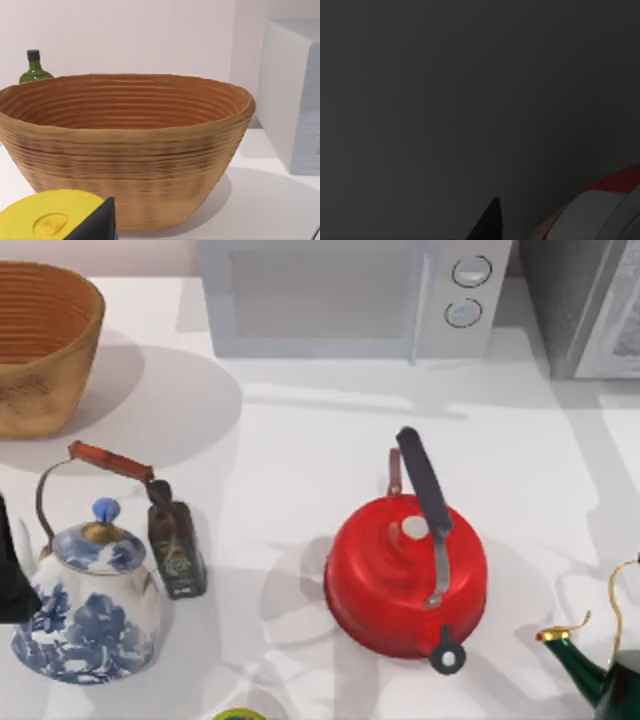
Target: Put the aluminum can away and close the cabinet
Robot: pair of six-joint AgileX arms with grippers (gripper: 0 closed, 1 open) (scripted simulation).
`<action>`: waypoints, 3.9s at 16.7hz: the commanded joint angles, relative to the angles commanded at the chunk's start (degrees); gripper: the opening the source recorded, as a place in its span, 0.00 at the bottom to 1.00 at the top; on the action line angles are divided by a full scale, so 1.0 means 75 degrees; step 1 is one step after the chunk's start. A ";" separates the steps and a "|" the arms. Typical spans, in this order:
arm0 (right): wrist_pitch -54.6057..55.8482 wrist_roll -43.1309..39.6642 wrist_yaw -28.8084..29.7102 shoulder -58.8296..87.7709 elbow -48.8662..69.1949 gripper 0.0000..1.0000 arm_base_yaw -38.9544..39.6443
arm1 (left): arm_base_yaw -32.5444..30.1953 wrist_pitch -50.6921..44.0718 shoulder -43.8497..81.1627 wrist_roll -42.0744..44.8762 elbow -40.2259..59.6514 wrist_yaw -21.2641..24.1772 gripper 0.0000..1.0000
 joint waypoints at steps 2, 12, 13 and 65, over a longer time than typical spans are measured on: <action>0.0000 0.0000 0.0000 0.0000 0.0000 0.15 0.0000 | 0.0000 0.0000 0.0000 0.0000 0.0000 0.0000 1.00; 0.0000 0.0000 0.0000 0.0000 0.0000 0.90 0.0000 | 0.0000 0.0000 0.0000 0.0000 0.0000 0.0000 1.00; 0.0000 0.0000 0.0000 0.0000 0.0000 0.98 0.0000 | 0.0000 0.0000 0.0000 0.0000 0.0000 0.0000 1.00; 0.5991 -0.0119 -0.1417 -1.5075 -2.0597 1.00 -0.1325 | 0.0000 0.0000 0.0000 0.0000 0.0000 0.0000 1.00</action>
